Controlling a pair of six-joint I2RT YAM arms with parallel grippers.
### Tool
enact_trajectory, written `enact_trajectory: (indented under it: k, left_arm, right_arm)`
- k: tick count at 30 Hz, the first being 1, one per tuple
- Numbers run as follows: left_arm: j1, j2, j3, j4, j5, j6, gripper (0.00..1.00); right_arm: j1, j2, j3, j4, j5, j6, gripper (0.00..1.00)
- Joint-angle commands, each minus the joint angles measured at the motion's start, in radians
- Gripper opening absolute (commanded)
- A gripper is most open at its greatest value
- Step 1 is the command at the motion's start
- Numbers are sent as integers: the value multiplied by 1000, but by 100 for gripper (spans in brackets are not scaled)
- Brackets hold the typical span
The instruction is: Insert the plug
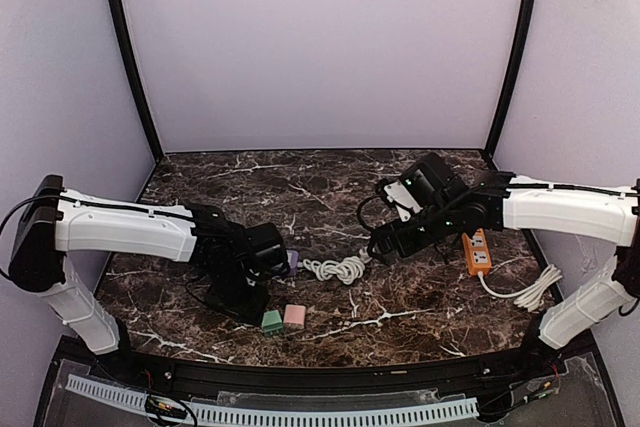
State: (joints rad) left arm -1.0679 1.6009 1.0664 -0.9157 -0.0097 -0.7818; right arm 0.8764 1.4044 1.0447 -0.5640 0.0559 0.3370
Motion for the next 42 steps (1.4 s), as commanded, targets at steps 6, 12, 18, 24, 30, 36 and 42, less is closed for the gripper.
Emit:
enact_trajectory:
  k: [6, 12, 18, 24, 30, 36, 42]
  left_arm:
    - [49, 71, 16, 40, 45, 43, 61]
    - [92, 53, -12, 30, 25, 18, 55]
    - [100, 60, -2, 30, 34, 27, 55]
    - [104, 57, 7, 11, 41, 98, 62]
    - [126, 68, -8, -5, 29, 160, 61]
    - [151, 75, -26, 34, 46, 210, 61]
    - [149, 117, -18, 66, 77, 237, 58]
  right_arm:
    - [9, -14, -9, 11, 11, -19, 99]
    - [9, -15, -11, 5, 23, -27, 98]
    - [9, -6, -6, 3, 30, -42, 99]
    - [9, 8, 4, 4, 34, -50, 99]
    - [9, 19, 15, 3, 32, -54, 99]
    - [9, 21, 11, 2, 31, -50, 99]
    - [9, 26, 17, -1, 34, -48, 98]
